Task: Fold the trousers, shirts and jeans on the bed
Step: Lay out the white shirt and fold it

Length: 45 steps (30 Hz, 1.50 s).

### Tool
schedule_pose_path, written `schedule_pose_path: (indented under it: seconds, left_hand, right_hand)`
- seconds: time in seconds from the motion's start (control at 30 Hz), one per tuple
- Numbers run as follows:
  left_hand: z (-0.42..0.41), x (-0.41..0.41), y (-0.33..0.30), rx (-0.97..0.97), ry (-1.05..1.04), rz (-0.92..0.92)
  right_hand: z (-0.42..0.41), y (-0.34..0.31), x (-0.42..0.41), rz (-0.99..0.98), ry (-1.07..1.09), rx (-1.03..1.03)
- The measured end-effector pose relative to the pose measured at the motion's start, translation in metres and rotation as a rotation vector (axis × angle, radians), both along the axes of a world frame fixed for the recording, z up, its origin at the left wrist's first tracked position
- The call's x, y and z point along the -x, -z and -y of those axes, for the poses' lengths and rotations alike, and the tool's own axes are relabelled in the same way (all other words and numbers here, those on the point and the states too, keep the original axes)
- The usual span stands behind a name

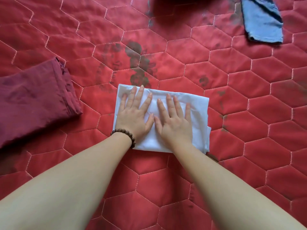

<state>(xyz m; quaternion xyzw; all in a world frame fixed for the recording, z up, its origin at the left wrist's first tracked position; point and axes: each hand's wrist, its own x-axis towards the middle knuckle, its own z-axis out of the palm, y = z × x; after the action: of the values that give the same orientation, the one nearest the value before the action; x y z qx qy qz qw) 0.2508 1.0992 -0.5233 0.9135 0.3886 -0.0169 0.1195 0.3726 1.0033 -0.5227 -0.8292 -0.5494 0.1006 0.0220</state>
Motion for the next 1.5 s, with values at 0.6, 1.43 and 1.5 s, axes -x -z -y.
schedule_pose_path:
  seconds: [0.6,1.43,1.5]
  left_hand:
    - [-0.003,0.003,-0.001,0.036,-0.062,0.109]
    - [0.011,0.012,-0.016,0.058,-0.532,0.169]
    - [0.016,0.019,-0.019,0.069,-0.534,0.233]
  right_hand:
    - [0.026,-0.017,-0.028,-0.06,0.267,0.144]
    - [0.044,-0.016,-0.029,-0.184,0.487,-0.043]
    - [0.053,-0.022,-0.031,-0.128,0.49,-0.02]
